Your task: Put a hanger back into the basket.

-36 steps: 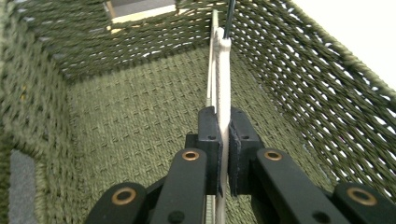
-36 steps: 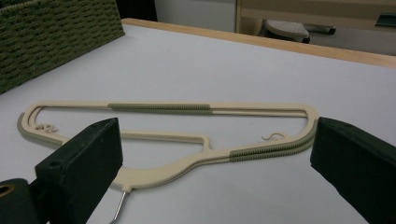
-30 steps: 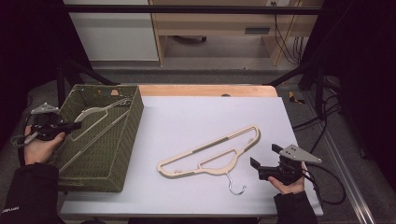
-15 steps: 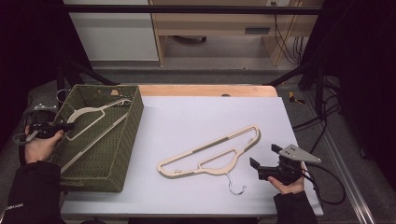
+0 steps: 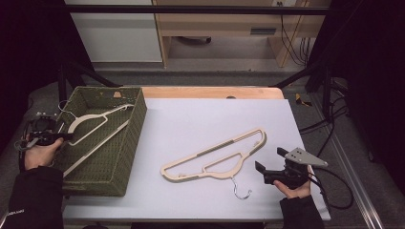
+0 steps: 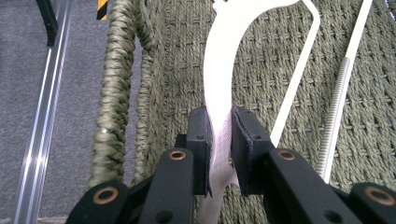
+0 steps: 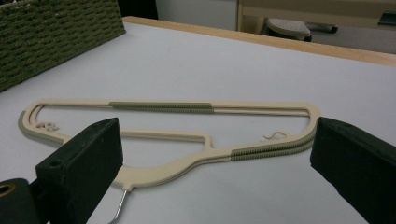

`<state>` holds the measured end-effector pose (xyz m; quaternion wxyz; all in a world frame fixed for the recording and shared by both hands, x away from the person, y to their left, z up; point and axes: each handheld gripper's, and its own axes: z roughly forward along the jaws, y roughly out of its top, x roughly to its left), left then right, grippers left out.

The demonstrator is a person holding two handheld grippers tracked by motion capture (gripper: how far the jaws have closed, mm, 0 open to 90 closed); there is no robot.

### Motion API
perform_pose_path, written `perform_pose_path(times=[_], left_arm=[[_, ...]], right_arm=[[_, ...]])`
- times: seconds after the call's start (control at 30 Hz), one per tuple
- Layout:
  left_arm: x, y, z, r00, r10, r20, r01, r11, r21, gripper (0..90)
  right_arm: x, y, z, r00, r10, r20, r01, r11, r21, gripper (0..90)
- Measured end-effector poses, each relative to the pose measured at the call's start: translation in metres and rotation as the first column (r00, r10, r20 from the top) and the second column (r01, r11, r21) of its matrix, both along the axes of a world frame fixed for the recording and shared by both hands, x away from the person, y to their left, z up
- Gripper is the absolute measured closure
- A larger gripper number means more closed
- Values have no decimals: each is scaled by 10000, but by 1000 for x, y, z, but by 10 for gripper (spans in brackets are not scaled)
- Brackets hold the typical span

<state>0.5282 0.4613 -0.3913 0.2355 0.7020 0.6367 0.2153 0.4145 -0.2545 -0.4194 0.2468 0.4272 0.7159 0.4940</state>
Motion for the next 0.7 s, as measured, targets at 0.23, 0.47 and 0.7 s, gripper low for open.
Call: perform_pose_path(times=[0.23,0.47,0.7], left_arm=[[-15,-7,21,9941,-180,1067,192,9998,-106,666],[-40,-29,47,9363,-1236,3288,1567,9847,-761,395],[-59,-69,65,8510,-2352,4696,3097,9468,-871,218]], right_arm=[[-2,-1,3,9999,-47,132,46,10000,47,29],[-5,3,7,9995,-50,303,46,9999,120,43],[-4,8,5,9999,59,-122,-55,9995,314,42]])
